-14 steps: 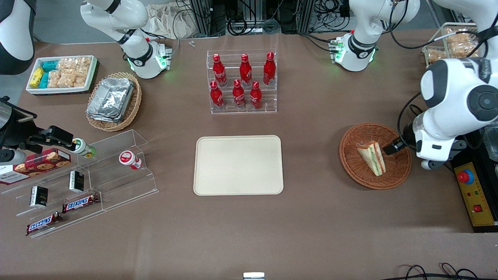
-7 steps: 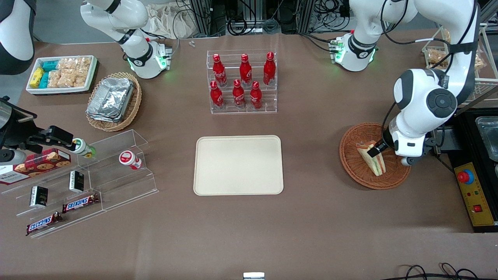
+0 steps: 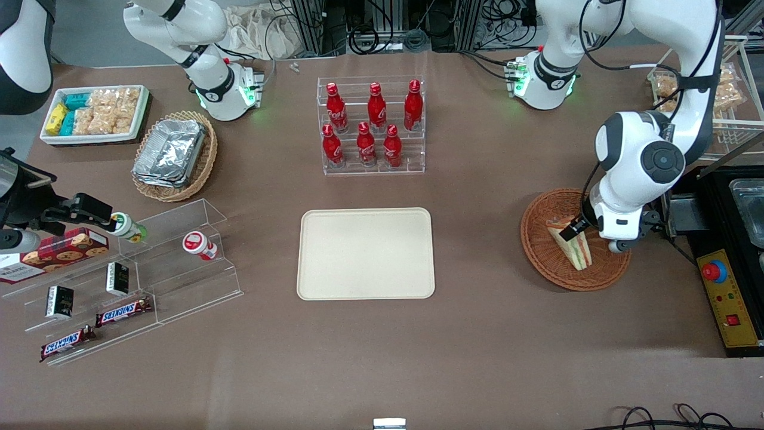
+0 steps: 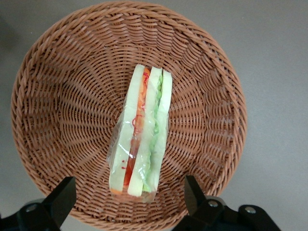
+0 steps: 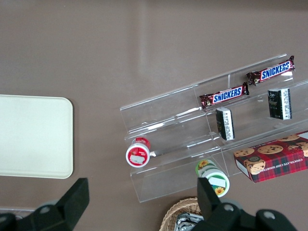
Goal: Place sandwich from basket to tray
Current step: 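Lower the left gripper and close it on the sandwich's crust edge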
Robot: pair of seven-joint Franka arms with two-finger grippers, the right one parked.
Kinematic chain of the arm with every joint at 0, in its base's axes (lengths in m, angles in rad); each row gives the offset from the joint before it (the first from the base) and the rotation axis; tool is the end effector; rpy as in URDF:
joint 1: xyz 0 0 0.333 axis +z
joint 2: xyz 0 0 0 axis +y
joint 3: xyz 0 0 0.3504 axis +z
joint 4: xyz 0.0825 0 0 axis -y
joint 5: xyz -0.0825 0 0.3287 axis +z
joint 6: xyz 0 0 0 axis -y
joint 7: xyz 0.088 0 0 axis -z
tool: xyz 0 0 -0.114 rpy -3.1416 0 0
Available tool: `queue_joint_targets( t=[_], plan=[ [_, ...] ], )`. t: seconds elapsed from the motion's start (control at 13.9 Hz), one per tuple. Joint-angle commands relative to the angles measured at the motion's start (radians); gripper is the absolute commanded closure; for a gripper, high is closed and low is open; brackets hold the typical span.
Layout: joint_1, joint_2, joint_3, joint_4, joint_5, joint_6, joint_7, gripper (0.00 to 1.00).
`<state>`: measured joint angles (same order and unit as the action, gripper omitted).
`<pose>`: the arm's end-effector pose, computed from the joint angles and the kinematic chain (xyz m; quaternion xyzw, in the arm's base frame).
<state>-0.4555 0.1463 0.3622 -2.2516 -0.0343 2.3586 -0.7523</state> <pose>0.4965 -0.0507 0.3688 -0.9424 -0.3338 0.0076 0.0187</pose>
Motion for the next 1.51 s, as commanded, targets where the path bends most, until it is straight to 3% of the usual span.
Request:
queue_joint_targets(
  t=[0.0, 0.58, 0.72, 0.94, 1.01, 1.08, 1.23, 1.44],
  plan=[
    [-0.002, 0.016, 0.001, -0.025, -0.009, 0.062, -0.021, 0.0],
    [-0.002, 0.061, 0.0, -0.08, -0.016, 0.171, -0.022, 0.02],
    [-0.002, 0.07, 0.0, -0.082, -0.025, 0.176, -0.022, 0.1],
    [-0.002, 0.072, 0.0, -0.08, -0.026, 0.182, -0.021, 0.47],
    [-0.002, 0.065, 0.0, -0.08, -0.026, 0.182, -0.021, 0.68],
    [-0.002, 0.062, 0.0, -0.079, -0.026, 0.179, -0.018, 0.81],
    [-0.002, 0.058, 0.0, -0.072, -0.026, 0.166, -0.002, 0.86],
    [-0.002, 0.017, 0.0, -0.051, -0.022, 0.082, -0.001, 0.83]
  ],
)
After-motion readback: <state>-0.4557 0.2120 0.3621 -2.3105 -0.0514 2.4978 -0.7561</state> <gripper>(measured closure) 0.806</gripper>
